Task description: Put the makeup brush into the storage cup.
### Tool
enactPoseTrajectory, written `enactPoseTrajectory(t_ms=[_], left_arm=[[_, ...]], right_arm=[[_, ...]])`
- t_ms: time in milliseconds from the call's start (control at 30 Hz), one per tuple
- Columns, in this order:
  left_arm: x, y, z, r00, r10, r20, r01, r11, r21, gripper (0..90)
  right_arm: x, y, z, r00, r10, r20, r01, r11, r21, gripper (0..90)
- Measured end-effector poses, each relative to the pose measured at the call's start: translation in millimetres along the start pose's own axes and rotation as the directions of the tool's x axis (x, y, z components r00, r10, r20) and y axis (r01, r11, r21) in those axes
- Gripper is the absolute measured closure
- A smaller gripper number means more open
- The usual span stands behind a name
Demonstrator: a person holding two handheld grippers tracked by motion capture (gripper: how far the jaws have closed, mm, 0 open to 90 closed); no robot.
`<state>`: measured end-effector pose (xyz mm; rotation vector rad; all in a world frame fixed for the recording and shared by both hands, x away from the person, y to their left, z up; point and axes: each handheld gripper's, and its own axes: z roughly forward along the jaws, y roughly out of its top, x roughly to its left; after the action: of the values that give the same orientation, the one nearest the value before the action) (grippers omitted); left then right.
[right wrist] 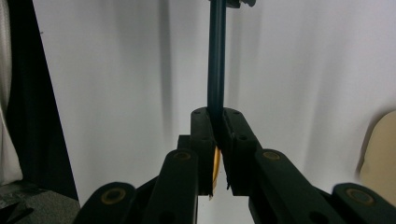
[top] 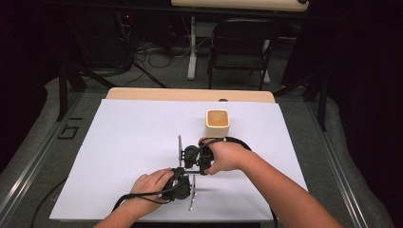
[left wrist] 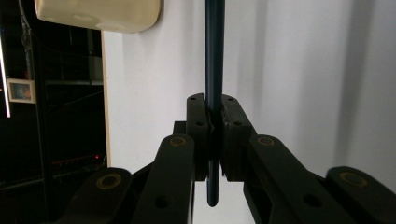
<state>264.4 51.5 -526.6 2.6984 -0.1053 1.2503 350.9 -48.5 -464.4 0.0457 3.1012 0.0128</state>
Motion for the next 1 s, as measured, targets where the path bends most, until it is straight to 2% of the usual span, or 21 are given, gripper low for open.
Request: enactPoseTrajectory(t_ms=[300,433,667,733,1000], left_arm=[[-0.6,-0.5,0.2,1.0000,-0.003,-0.001,0.003,1.0000,-0.006,84.4],[-1.0,-1.0,-0.2,1.0000,0.007,0.001,-0.007,1.0000,0.003,84.5],[-1.3,-3.6,0.8,0.9999,-0.011,0.001,0.011,0.9999,0.001,84.5],[-1.2,-4.4,0.5,1.0000,-0.010,0.002,0.010,0.9999,0.010,84.5],[-0.9,-7.6,1.2,0.9988,-0.048,0.005,0.048,0.9988,-0.005,84.5]], right_arm=[[-0.8,0.5,0.9,1.0000,-0.001,-0.002,0.001,1.000,-0.004,82.8],[-1.4,0.2,0.1,0.9999,0.009,-0.006,-0.009,1.000,-0.016,74.6],[-2.8,-5.5,0.7,0.9999,0.014,0.004,-0.014,1.000,-0.027,61.0],[-3.2,-7.3,0.2,0.9999,0.012,0.011,-0.011,0.999,-0.034,59.4],[-5.8,-19.2,-2.7,0.9985,0.048,0.024,-0.046,0.996,-0.076,52.7]])
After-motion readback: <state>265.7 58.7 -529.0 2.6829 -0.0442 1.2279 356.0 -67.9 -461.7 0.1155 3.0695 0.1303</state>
